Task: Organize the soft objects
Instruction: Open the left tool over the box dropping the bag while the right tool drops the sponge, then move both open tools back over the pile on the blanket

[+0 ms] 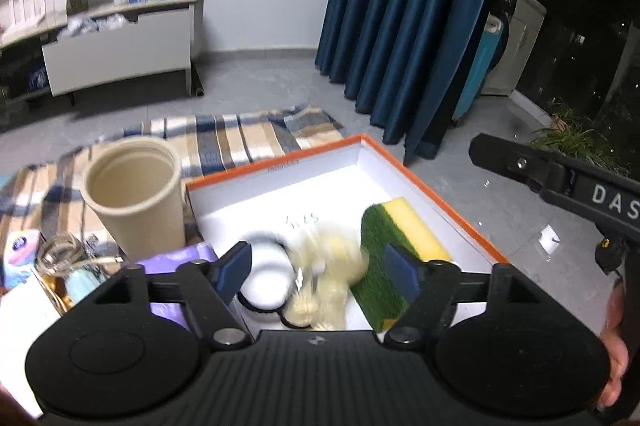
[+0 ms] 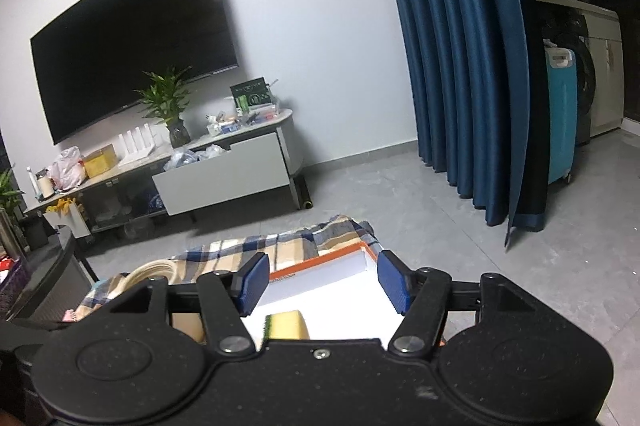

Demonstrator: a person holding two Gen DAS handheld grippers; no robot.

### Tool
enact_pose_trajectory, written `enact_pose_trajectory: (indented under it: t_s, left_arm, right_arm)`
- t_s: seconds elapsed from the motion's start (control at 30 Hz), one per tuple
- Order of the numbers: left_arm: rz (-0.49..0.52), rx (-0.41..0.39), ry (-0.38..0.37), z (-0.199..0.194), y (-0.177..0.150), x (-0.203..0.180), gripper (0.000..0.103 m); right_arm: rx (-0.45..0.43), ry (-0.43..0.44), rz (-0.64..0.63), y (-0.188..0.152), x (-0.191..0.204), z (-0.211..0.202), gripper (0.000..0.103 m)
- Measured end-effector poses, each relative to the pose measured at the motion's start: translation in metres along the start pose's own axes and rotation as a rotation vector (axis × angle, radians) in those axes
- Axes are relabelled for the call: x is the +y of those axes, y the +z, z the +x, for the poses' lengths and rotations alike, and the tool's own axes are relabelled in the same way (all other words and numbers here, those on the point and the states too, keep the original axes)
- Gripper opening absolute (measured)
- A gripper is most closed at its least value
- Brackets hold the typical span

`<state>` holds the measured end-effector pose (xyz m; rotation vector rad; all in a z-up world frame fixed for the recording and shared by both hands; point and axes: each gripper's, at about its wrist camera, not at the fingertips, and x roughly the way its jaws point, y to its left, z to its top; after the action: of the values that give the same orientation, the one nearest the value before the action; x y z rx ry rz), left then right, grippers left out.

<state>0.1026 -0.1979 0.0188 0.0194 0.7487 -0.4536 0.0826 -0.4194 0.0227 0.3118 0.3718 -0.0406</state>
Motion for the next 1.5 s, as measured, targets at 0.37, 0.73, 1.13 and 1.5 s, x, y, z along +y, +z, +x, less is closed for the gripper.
enact_pose_trajectory:
  t_s: [0.37, 0.73, 1.13, 1.5]
  left_arm:
    - [-0.046, -0.056, 0.067, -0.035, 0.007, 0.019, 0.082]
    - [-0.088, -0.088, 0.152, -0.067, -0.004, 0.05, 0.091]
    - [-0.145, -0.106, 0.234, -0.093, -0.02, 0.085, 0.092]
    - [-0.199, -0.114, 0.28, -0.11, -0.033, 0.109, 0.092]
  right_arm:
    - [-0.029, 0.072, -0.045, 0.004, 0.027, -0.024, 0.073]
    - [0.005, 0.149, -0.105, -0.005, 0.076, -0.032, 0.076]
    - [0.036, 0.243, -0.179, -0.02, 0.123, -0.039, 0.077]
    - [0.058, 0.298, -0.223, -0.03, 0.152, -0.042, 0.077]
